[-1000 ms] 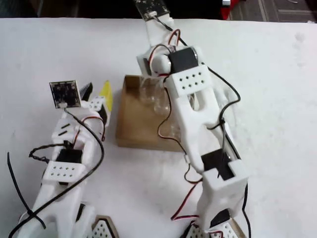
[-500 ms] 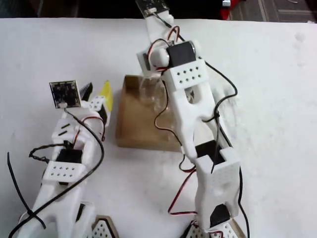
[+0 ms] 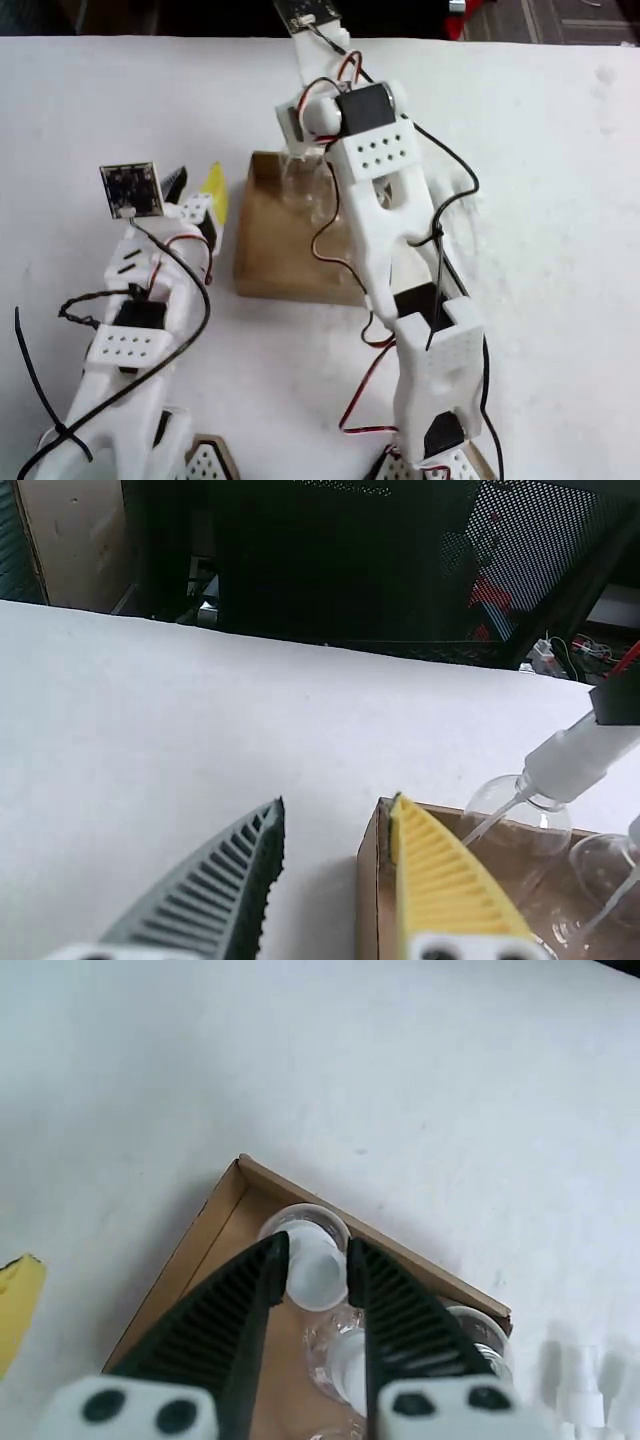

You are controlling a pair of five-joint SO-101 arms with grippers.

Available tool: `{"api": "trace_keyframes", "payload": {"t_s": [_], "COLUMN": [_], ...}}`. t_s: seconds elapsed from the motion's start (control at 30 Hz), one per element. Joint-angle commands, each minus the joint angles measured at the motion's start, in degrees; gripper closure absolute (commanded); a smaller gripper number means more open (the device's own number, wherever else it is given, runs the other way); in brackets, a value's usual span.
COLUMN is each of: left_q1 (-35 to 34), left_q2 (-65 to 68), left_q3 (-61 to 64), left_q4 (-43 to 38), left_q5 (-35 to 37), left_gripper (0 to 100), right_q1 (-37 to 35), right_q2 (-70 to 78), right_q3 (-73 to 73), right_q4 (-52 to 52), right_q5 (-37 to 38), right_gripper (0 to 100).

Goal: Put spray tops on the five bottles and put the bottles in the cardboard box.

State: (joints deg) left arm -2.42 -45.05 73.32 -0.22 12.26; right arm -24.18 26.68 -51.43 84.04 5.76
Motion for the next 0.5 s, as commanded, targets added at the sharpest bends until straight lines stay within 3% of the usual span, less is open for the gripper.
{"api": "trace_keyframes", "payload": {"t_s": [0.0,0.47], "left_q1": [0.66,0.66], "left_q2": [-1.36,-1.36], "left_q3": [-0.35,-0.26], "left_q4": [-1.58,-1.58], "left_q5": [-0.70,-0.70], "left_gripper": [84,84], "right_q1": [0.57,-1.80], "right_q2": [-0.66,-0.92], "right_q3": [-2.73,-2.73], "right_q4": [-0.66,-0.92], "right_q5": [1.67,8.44], "right_gripper": [96.7,96.8]}}
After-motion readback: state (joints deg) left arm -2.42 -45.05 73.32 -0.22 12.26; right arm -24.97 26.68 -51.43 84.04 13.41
